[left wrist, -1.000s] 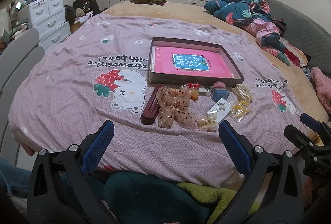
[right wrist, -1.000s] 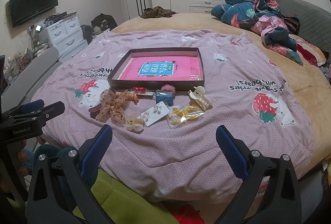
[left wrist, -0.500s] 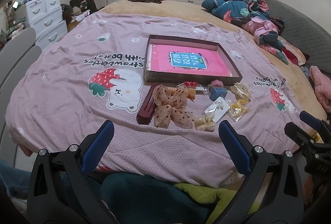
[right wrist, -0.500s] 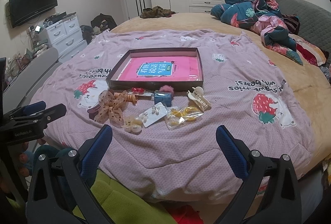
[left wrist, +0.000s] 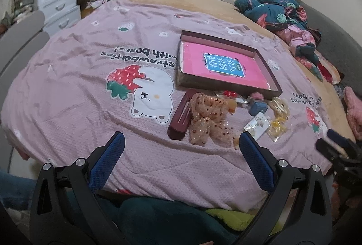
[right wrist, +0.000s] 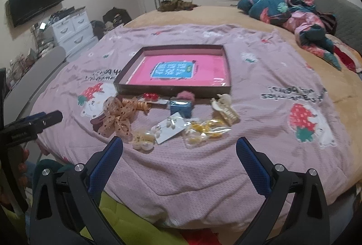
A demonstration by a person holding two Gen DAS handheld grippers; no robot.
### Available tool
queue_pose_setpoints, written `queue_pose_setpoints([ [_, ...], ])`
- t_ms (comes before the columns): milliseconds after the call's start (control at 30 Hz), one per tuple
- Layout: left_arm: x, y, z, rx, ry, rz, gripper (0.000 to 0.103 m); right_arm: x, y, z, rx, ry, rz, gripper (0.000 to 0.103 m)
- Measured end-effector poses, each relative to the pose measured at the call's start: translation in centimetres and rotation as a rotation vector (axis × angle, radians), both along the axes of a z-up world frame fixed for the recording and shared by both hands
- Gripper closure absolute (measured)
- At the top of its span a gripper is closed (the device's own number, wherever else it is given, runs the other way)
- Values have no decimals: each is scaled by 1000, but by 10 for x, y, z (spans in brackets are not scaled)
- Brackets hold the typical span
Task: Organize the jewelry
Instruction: 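Reach the left tool to the sheer pink bow clip and grasp it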
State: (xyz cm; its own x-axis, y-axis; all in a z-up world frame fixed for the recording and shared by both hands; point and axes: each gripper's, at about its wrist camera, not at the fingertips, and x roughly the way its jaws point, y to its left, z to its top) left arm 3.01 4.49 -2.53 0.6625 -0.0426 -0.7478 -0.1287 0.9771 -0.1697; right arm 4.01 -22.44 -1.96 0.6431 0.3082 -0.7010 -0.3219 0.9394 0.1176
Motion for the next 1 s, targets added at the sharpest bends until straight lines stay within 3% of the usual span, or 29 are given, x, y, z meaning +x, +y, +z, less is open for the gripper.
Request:
queue_pose_setpoints([
  [367, 38, -6, -21, 18, 50, -90, 11, 31, 53, -45, -36, 85, 138, 4],
  [567, 70, -16, -38, 3, 100, -147, 35, 39, 71, -61, -41, 99, 174, 5],
  [700, 91, -20, -50, -35, 138, -182, 54, 45, 73, -70, -33, 125, 179, 15],
  [900, 113, -19, -64, -47, 177, -185, 58, 52, 77, -79, -27, 142, 188, 18],
  [1000, 119, -16, -68, -63, 189, -186, 75, 56, 81, -85, -31, 152, 197, 22],
])
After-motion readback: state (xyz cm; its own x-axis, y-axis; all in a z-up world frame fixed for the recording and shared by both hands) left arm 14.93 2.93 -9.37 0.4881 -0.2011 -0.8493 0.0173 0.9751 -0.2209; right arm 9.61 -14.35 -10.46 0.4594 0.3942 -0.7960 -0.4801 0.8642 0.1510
